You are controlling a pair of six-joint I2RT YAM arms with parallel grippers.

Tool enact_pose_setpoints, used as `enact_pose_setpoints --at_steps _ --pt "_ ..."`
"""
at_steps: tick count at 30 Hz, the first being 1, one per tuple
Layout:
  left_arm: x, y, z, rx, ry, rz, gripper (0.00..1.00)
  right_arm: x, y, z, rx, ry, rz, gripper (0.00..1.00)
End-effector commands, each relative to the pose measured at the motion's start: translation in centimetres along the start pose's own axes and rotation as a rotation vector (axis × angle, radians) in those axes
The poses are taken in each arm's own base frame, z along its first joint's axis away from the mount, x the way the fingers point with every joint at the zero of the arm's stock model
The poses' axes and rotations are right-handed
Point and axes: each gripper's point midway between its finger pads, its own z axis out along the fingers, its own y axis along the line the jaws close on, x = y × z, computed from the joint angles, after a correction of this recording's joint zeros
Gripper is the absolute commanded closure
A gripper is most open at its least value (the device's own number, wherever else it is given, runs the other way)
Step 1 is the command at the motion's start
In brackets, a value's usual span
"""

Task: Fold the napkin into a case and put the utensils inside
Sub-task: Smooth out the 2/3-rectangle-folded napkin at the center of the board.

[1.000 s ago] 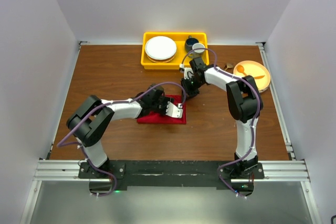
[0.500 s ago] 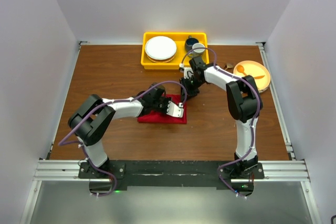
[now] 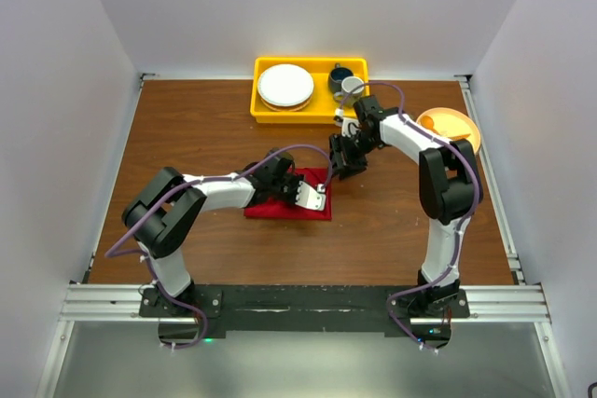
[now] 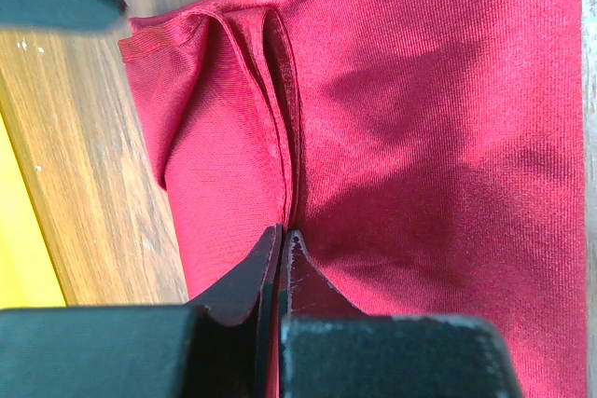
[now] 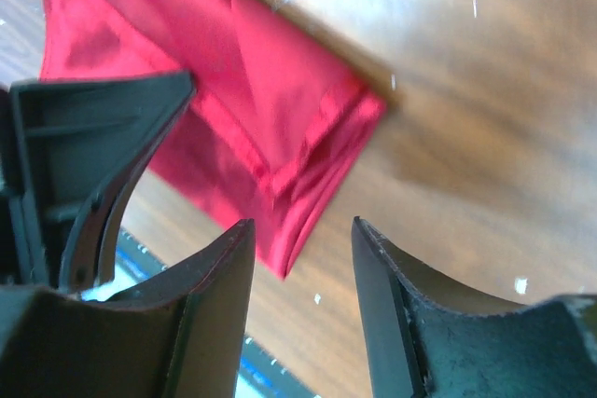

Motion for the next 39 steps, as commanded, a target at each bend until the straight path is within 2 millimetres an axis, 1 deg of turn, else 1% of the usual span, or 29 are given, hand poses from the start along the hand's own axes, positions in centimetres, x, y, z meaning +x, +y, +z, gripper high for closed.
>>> enact_pose_setpoints --at_steps 1,2,6,7,12,20,28,33,39 --pt "-1.0 0.5 0.2 -0.001 -0.036 0.013 1.0 2.3 1.8 -1.0 -0.081 0.031 0.077 0.43" --pt "-0.9 0.6 0.1 -0.004 -0.034 0.01 1.0 2.6 2.2 -1.0 -0.107 0.035 0.102 0.42" --pt "-1.2 0.9 0.0 -0.01 -0.042 0.007 1.0 3.7 2.3 0.2 -0.142 0.066 0.177 0.4" --pt "-1.2 1.0 0.0 -0.011 -0.043 0.006 1.0 3.8 2.1 0.5 -0.148 0.066 0.188 0.36" --pt "-1.3 1.1 0.0 -0.012 -0.045 0.003 1.0 4.1 1.9 1.6 -0.158 0.081 0.244 0.34" --pt "-1.6 1.3 -0.1 -0.015 -0.051 -0.016 1.0 4.4 2.2 3.3 -0.201 0.104 0.314 0.33" --pt "-2.3 1.8 -0.4 -0.022 -0.072 -0.037 1.0 4.2 2.2 3.6 -0.206 0.102 0.336 0.31" --pt "-3.2 2.3 -0.6 -0.025 -0.094 -0.036 1.0 4.1 2.2 3.7 -0.203 0.103 0.337 0.3" --pt "-3.8 1.9 -0.5 -0.015 -0.104 -0.033 1.0 4.0 2.2 3.7 -0.208 0.103 0.34 0.28"
